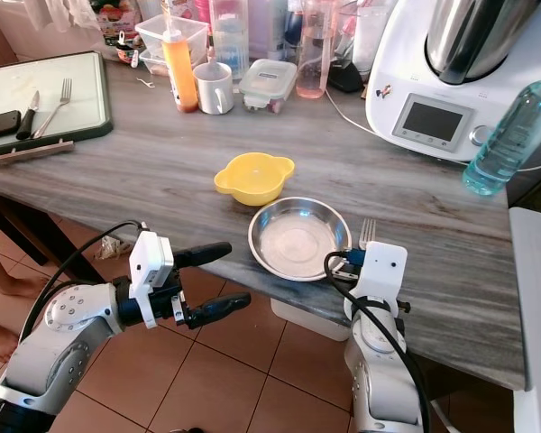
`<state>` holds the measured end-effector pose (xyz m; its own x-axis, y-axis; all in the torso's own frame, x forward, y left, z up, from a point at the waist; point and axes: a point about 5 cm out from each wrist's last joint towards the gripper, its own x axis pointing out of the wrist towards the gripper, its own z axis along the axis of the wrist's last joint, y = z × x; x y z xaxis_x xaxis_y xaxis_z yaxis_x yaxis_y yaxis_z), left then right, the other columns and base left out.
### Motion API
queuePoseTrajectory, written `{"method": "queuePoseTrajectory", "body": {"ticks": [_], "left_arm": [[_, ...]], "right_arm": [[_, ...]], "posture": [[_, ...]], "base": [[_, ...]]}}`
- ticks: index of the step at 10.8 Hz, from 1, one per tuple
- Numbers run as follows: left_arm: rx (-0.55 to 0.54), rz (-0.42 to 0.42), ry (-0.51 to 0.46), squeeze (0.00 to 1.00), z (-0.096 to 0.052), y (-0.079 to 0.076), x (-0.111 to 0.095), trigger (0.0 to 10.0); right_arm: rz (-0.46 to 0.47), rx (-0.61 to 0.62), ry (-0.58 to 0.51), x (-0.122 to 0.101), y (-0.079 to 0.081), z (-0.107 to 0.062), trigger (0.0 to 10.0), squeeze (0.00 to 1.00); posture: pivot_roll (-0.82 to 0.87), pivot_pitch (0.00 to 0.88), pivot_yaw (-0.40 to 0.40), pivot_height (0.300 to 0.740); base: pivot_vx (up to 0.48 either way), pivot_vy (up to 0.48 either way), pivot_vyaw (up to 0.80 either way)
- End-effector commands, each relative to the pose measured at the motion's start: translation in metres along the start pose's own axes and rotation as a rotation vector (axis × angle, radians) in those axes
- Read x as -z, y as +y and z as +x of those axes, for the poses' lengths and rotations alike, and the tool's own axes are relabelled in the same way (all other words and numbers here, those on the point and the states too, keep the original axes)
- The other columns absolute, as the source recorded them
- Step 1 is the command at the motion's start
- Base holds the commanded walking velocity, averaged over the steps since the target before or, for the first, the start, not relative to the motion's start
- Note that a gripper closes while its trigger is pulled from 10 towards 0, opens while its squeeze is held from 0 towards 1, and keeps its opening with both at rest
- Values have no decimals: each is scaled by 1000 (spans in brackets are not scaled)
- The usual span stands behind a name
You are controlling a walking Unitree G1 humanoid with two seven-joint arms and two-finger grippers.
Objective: Setting the table
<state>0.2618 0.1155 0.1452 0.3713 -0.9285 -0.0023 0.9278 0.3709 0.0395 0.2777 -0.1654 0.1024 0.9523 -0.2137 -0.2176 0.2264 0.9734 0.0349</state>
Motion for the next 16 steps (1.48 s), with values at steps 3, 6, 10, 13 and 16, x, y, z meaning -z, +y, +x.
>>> {"method": "queuePoseTrajectory", "body": {"ticks": [3, 6, 10, 13, 16], "left_arm": [[12, 9, 19, 0, -3, -2, 4, 10000], [11, 11, 17, 0, -1, -2, 5, 10000], [3, 0, 28, 0, -2, 2, 18, 10000], [-1, -7, 39, 0, -5, 3, 32, 10000], [4, -3, 36, 0, -8, 5, 37, 10000]], "right_arm": [[2, -8, 1, 1, 1, -1, 10000, 1000], [2, -7, 4, 2, 0, 0, 10000, 1000], [3, 13, -37, -5, -3, -2, 10000, 1000], [-8, 28, -78, -10, -5, -4, 10000, 1000], [-30, 43, -108, -15, -8, -6, 10000, 1000]], "posture": [[76, 132, -2, 740], [76, 130, -1, 740], [75, 131, 3, 740], [75, 128, 2, 740], [75, 123, 4, 740]], "base": [[0, 0, 0], [0, 0, 0], [0, 0, 0], [0, 0, 0], [0, 0, 0]]}}
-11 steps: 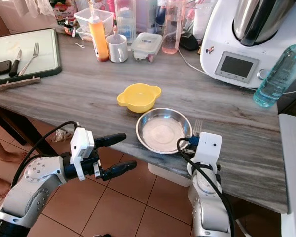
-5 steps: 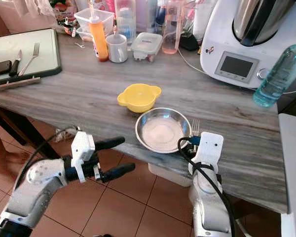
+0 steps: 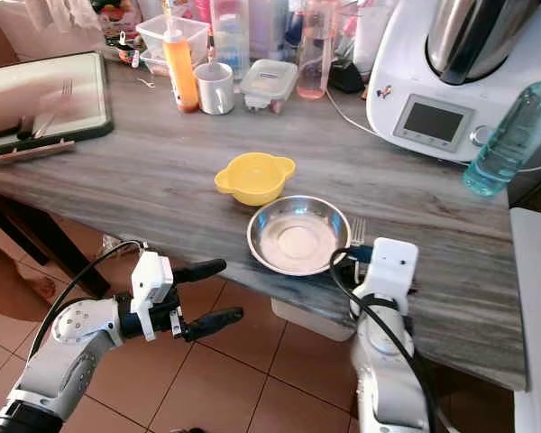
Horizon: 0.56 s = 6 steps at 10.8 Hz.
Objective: Setting the table
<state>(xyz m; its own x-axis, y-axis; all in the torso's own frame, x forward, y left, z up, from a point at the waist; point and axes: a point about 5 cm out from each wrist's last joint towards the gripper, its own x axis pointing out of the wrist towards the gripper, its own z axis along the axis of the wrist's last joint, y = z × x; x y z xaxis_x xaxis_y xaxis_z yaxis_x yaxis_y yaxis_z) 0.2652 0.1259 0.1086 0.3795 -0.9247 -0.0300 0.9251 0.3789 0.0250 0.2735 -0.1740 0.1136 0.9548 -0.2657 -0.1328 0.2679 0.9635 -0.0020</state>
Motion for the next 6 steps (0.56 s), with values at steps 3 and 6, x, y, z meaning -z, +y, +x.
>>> {"method": "queuePoseTrajectory", "body": {"ticks": [3, 6], "left_arm": [[21, 27, -2, 0, 7, 2, -6, 10000], [24, 41, -14, 0, -1, -1, -11, 10000]], "right_arm": [[-21, 20, -5, -2, -4, -13, 10000, 1000], [-78, 25, 7, 7, -13, -28, 10000, 1000]], "posture": [[77, 122, 1, 740], [71, 118, 1, 740]], "base": [[0, 0, 0], [0, 0, 0]]}}
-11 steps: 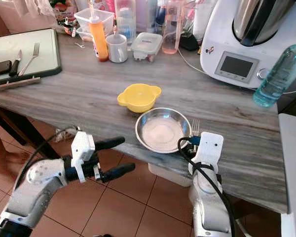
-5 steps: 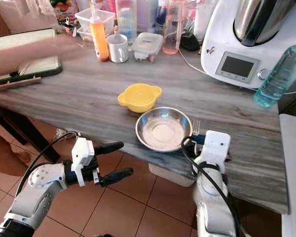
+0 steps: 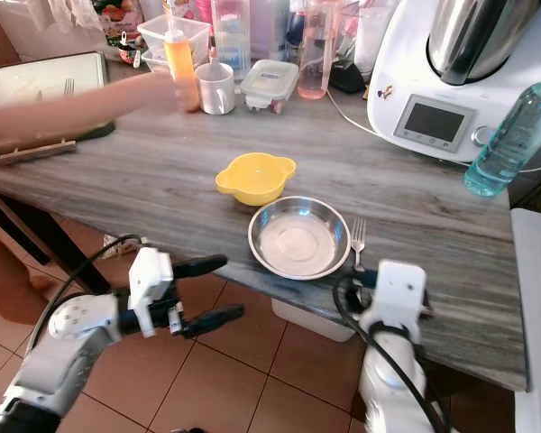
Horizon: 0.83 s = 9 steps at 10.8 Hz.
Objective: Setting the table
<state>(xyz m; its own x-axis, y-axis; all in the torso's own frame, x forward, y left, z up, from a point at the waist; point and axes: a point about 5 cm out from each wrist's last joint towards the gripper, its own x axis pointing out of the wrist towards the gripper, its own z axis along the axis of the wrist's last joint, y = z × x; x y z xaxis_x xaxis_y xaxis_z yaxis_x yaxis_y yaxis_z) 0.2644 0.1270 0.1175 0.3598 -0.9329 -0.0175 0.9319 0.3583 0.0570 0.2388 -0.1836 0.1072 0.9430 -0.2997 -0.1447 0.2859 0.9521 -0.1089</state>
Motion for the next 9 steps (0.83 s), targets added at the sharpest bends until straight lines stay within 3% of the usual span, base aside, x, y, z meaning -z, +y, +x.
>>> {"method": "queuePoseTrajectory", "body": {"ticks": [1, 2, 5, 9], "left_arm": [[4, 15, -11, 0, -1, 0, -6, 10000], [10, 20, -24, 0, 6, 1, -10, 10000], [20, 40, -36, 0, 14, 1, -16, 10000], [-161, 91, -197, 0, 25, 14, -57, 10000]], "right_arm": [[-46, 7, -63, -10, -5, -4, 10000, 1000], [-118, 24, -167, -23, -14, -10, 10000, 1000], [-179, 33, -264, -38, -17, -19, 10000, 1000], [-219, 70, -458, -74, -16, -24, 10000, 1000]], "posture": [[64, 114, 2, 740], [60, 110, 2, 740], [55, 102, -1, 740], [59, 94, -10, 740]], "base": [[0, 0, 0], [0, 0, 0], [0, 0, 0], [0, 0, 0]]}}
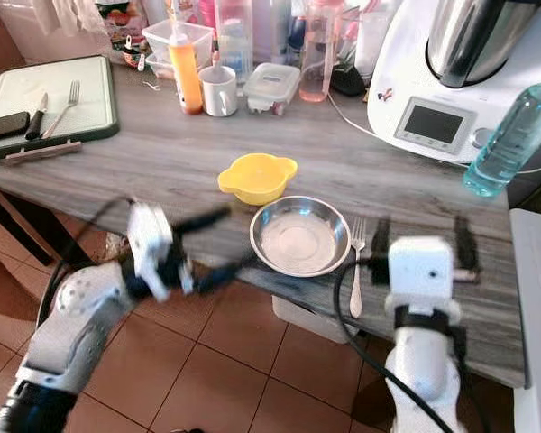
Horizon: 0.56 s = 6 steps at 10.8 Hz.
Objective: Setting the table
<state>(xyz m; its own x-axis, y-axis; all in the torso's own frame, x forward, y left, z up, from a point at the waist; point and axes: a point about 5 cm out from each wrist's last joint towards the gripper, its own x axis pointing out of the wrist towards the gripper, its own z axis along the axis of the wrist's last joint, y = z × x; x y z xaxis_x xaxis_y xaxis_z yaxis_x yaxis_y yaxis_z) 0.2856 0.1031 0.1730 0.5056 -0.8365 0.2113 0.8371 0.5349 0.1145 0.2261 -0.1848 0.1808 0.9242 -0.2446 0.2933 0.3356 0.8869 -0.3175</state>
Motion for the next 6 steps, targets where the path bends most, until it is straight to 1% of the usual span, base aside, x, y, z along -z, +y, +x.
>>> {"method": "queuePoseTrajectory", "body": {"ticks": [1, 2, 3, 4, 5, 6], "left_arm": [[-119, 44, 5, 0, 7, 9, -4, 10000], [-195, 67, 24, 0, 12, 11, 0, 10000], [-306, 74, 44, 0, 19, 14, 9, 10000], [-400, 18, 47, 0, 25, 16, 17, 10000], [-422, 26, 52, 0, 26, 15, 19, 10000], [-485, 45, 74, 0, 25, 17, 21, 10000]], "right_arm": [[-19, 34, -19, -5, -9, 0, 10000, 1000], [-8, 47, -6, -3, -12, -2, 10000, 1000], [14, 73, 22, 2, -19, -6, 10000, 1000], [4, 77, 44, 6, -24, -11, 10000, 1000], [5, 80, 64, 9, -26, -12, 10000, 992], [0, 76, 77, 11, -26, -14, 10000, 86]], "posture": [[54, 87, -18, 740], [54, 87, -18, 740], [53, 85, -27, 740], [50, 85, -30, 740], [48, 85, -31, 740], [38, 90, -28, 740]], "base": [[0, 0, 0], [0, 0, 0], [0, 0, 0], [0, 0, 0], [0, 0, 0], [0, 0, 0]]}}
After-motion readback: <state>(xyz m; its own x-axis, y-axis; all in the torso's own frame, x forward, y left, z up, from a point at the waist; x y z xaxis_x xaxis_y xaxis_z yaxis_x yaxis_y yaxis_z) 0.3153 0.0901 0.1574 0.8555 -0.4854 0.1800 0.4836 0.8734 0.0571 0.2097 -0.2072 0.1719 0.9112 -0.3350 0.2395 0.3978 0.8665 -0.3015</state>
